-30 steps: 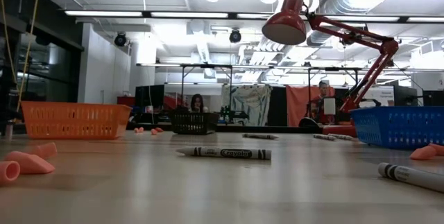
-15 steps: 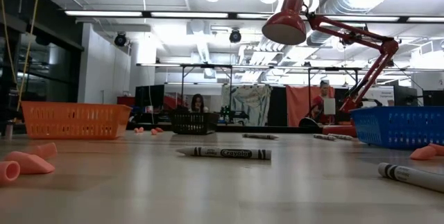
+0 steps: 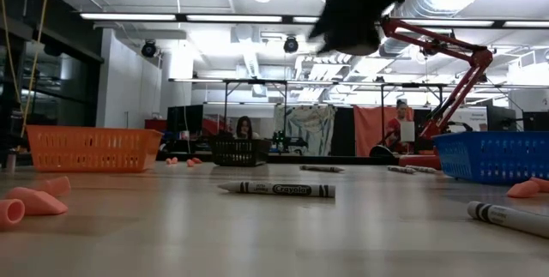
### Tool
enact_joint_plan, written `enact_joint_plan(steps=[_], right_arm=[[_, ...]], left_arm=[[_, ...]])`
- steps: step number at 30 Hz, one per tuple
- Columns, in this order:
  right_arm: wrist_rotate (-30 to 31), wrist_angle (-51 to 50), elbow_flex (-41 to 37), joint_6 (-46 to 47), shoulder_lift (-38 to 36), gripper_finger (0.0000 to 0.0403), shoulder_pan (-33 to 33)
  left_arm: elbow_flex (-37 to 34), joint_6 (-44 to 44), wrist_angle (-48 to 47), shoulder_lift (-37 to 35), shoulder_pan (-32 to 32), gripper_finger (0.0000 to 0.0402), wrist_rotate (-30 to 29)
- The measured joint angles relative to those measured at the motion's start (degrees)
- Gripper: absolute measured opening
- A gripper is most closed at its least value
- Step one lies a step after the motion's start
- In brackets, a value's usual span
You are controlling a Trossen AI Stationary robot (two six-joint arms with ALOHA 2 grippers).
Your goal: Sort crayons
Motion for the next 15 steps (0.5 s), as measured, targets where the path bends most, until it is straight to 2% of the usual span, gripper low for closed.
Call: enact_joint_plan(steps=[4, 11, 15], right_arm=[[0.12, -6.41, 3.04, 1.60, 8.39, 0.0199, -2.93], [-0.38, -7.49, 3.70, 8.70, 19.89, 0.0199, -8.99], [-4.76, -7.25, 3.70, 11.69, 24.04, 0.0199, -12.23]], left_arm=[[0.00, -0.03, 0.02, -0.02, 0.00, 0.0121, 0.02], [0.00, -1.55, 0.95, -0.02, 0.00, 0.0121, 0.04], [0.00, -1.55, 1.45, -0.02, 0.00, 0.0121, 0.04]])
